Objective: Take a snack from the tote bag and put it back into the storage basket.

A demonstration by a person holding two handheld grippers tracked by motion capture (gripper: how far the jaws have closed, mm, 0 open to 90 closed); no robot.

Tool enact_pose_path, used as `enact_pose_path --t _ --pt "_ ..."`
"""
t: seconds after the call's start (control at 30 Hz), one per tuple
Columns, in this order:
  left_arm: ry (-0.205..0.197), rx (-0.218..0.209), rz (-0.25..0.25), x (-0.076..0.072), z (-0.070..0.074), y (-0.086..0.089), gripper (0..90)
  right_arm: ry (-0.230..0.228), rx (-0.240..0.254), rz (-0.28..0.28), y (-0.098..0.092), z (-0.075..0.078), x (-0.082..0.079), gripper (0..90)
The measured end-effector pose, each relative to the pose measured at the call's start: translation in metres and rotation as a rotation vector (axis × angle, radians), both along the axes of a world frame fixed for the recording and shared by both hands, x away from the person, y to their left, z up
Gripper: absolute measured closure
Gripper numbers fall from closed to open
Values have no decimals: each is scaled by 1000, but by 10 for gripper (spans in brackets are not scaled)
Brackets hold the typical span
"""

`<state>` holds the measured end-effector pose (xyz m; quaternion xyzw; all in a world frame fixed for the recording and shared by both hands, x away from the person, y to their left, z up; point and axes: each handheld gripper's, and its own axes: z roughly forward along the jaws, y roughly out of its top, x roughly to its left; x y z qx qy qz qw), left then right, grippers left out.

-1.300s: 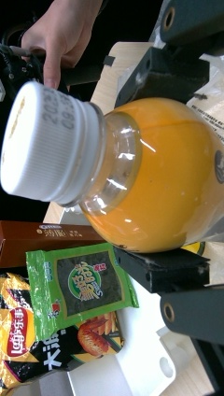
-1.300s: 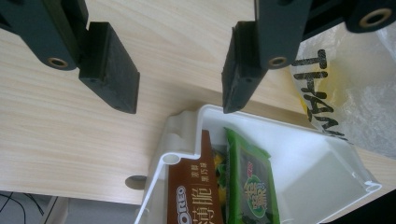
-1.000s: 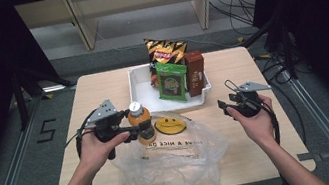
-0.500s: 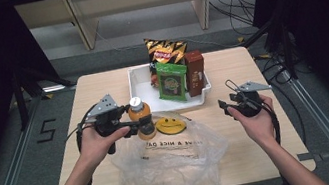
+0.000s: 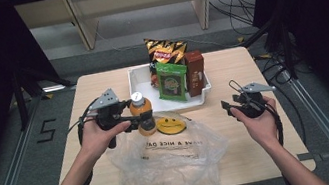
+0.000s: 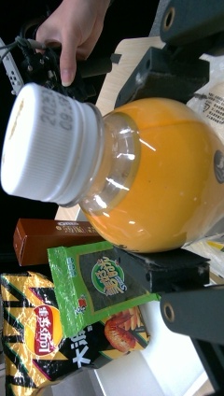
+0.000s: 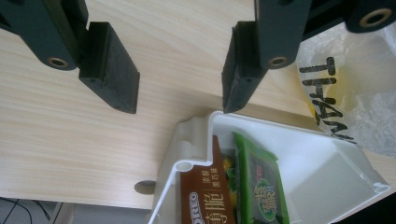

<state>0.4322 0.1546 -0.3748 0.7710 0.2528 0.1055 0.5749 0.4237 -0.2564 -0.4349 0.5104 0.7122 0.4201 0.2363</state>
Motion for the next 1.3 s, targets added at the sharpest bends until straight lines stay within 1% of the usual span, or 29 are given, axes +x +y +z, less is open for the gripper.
enact_pose_path --t 0.03,0.07,0.1,0.13,0.2,0.23,0.37,0.47,0.5,0.53,0.57,0.6,0.63,0.67,0.7,0.73,0.77,0.83,0.87,0.9,0.93,0.97,1.0,1.03,1.07,1.1,1.17,1.23,1.3 --pt "-1 -6 -5 1 0 -1 300 4 -3 -5 -1 1 -1 469" --pt "-3 1 -5 2 1 -1 300 12 -6 7 -3 2 -2 469" --pt "-6 -2 -6 2 1 -2 300 -5 3 1 -4 1 -2 469" --pt "-9 -3 -8 3 2 -3 300 -1 -13 -10 -5 1 -3 469" --pt "-9 -6 -11 5 3 -4 300 -12 -3 -17 -6 1 -3 469" --pt "-11 -5 -12 5 4 -4 300 -6 -4 -24 -6 1 -4 469" --pt "-13 -4 -14 8 5 -5 300 -24 0 -19 -6 2 -3 466" --pt "-16 1 -15 10 5 -5 300 -9 -6 -17 -6 4 -3 466" --pt "-19 2 -15 11 5 -4 300 -6 -9 -6 -6 4 -3 466" --pt "-18 2 -14 11 5 -4 300 9 15 -31 -3 3 -4 466" --pt "-18 2 -15 12 5 -4 300 5 23 -28 -2 2 -3 466" --pt "-19 4 -18 12 5 -5 300 5 3 -16 -4 2 -3 465" --pt "-22 5 -21 12 6 -5 300 13 16 -31 -2 2 -3 465" --pt "-23 5 -26 12 6 -5 300 13 14 -25 -2 2 -3 465" --pt "-23 7 -31 13 6 -5 300 9 10 -27 -2 2 -3 465" --pt "-20 6 -32 13 7 -6 300 -16 -5 -15 -4 1 0 465" --pt "-18 4 -33 13 7 -6 300 6 -3 0 -6 2 -2 465" --pt "-15 4 -39 14 8 -6 300 1 13 -6 -5 2 -1 463" --pt "-12 4 -44 14 8 -6 300 -16 6 -4 -5 2 -1 463" --pt "-8 -4 -53 15 8 -5 300 -18 -4 -7 -5 1 -1 463" --pt "-6 2 -49 16 8 -5 300 -14 -1 -5 -5 2 -2 463" --pt "-6 2 -53 17 8 -4 300 -17 -9 -16 -5 2 -2 463" --pt "-8 5 -56 17 8 -4 301 -8 -11 -29 -4 3 -3 463" --pt "-8 7 -62 17 9 -4 300 6 14 -44 -1 3 -4 463" --pt "-10 9 -63 17 9 -4 300 -8 -3 -18 -4 3 -3 463" --pt "-11 12 -65 17 10 -4 300 -12 10 -14 -3 4 -3 462" --pt "-12 6 -78 17 11 -4 300 -28 -9 -15 -4 4 -3 463" --pt "-13 6 -79 17 14 -5 300 -22 -14 -24 -4 5 -4 463" --pt "-15 3 -82 18 15 -5 300 -21 3 -25 -4 4 -4 463"
